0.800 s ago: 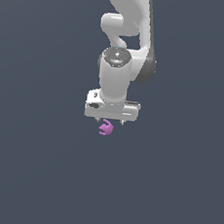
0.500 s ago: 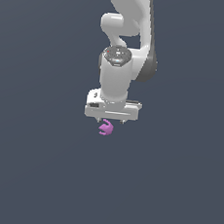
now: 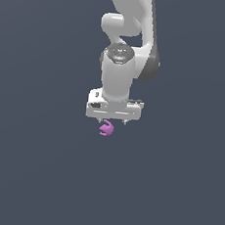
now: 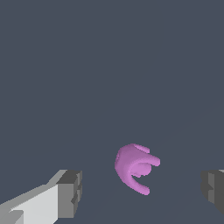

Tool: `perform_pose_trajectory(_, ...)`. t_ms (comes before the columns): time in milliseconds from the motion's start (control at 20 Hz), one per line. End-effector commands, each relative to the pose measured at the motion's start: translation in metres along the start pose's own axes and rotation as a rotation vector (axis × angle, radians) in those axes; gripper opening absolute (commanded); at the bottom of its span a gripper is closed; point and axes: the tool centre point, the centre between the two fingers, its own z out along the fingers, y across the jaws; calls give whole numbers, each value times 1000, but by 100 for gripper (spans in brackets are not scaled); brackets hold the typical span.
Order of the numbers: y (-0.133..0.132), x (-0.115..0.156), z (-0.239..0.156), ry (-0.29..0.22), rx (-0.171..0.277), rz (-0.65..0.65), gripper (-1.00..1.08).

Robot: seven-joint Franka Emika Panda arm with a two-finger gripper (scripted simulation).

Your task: Pick up the object and move it to a goal position.

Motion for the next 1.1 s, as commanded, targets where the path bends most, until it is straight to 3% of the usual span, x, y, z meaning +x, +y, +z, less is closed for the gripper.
perform_pose_trajectory(0,1,-2,4,-1,0,15,100)
perform_pose_trajectory(1050,20,-48,83,-9,-4,350,100)
